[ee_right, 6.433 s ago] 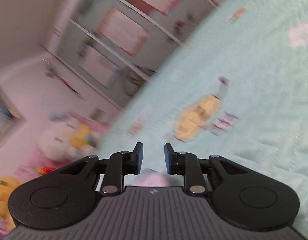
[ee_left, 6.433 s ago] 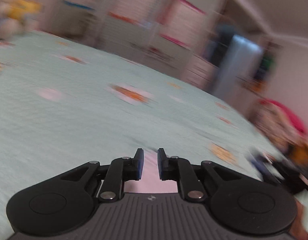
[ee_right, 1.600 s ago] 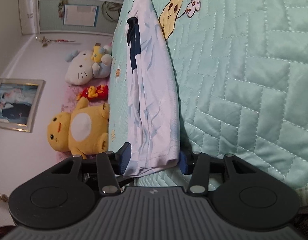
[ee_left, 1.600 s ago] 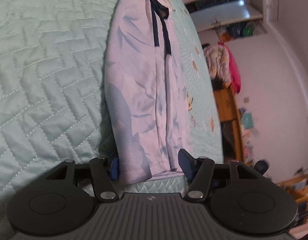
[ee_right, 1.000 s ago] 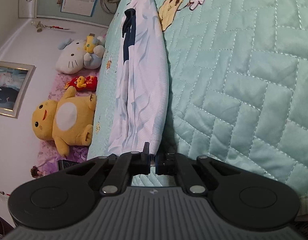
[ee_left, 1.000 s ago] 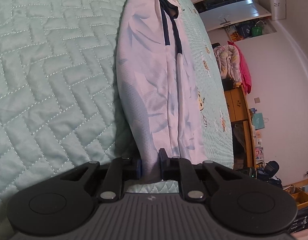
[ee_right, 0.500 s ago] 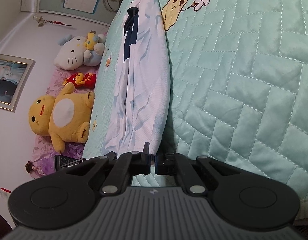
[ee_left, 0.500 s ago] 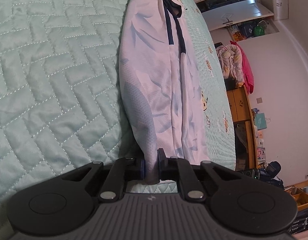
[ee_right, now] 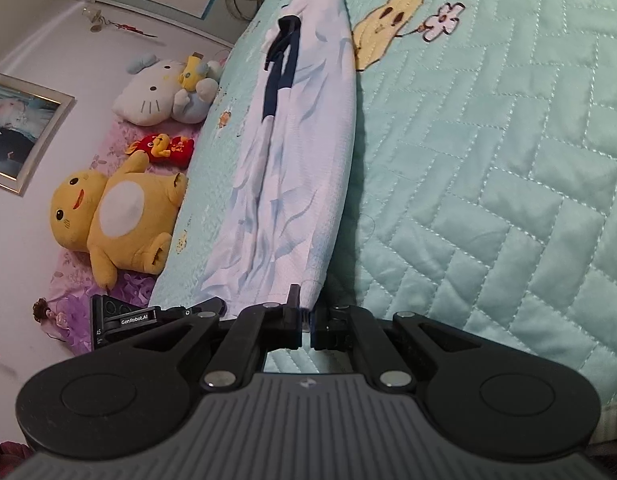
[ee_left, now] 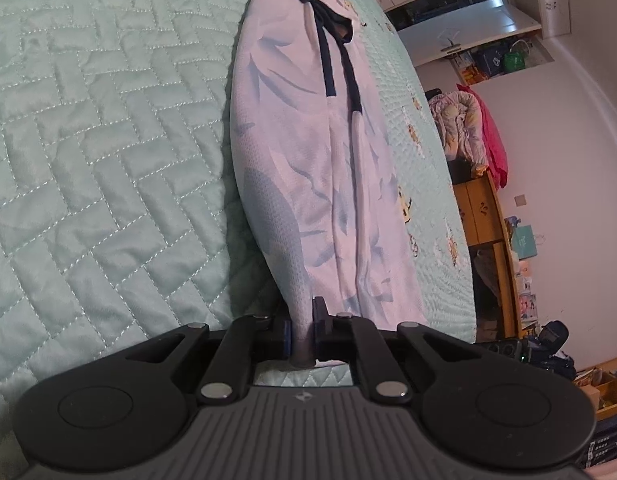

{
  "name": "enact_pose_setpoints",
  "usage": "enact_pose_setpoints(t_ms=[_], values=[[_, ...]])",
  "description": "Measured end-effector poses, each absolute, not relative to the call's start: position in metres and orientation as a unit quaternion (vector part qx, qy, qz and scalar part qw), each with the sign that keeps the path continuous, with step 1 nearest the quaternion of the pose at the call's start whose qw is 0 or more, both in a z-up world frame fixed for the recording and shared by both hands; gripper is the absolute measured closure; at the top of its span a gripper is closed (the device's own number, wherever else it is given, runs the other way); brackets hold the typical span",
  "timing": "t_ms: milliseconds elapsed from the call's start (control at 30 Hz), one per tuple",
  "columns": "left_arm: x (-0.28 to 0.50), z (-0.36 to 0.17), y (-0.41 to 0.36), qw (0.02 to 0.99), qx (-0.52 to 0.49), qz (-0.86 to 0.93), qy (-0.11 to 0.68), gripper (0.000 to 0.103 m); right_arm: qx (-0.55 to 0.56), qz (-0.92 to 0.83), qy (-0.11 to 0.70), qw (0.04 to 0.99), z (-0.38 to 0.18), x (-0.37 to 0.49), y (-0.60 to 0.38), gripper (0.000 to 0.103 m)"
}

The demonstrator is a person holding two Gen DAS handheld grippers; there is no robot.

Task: Fold clothes
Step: 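Close both grippers on the strip end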

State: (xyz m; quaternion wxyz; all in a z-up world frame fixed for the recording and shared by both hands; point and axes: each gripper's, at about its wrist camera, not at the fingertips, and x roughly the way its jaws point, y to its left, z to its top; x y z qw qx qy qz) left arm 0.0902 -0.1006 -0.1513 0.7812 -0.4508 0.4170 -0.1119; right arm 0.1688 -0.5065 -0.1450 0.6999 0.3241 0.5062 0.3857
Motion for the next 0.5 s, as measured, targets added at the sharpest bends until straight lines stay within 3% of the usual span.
enact_pose_setpoints(t_ms=[500], values=[[0.079,-0.135,-0.101,0.792,-0.446,-0.125,0.397,0.096,0.308,0.417,0.478,0.709,-0.120,0.161,-0.501,0.102]])
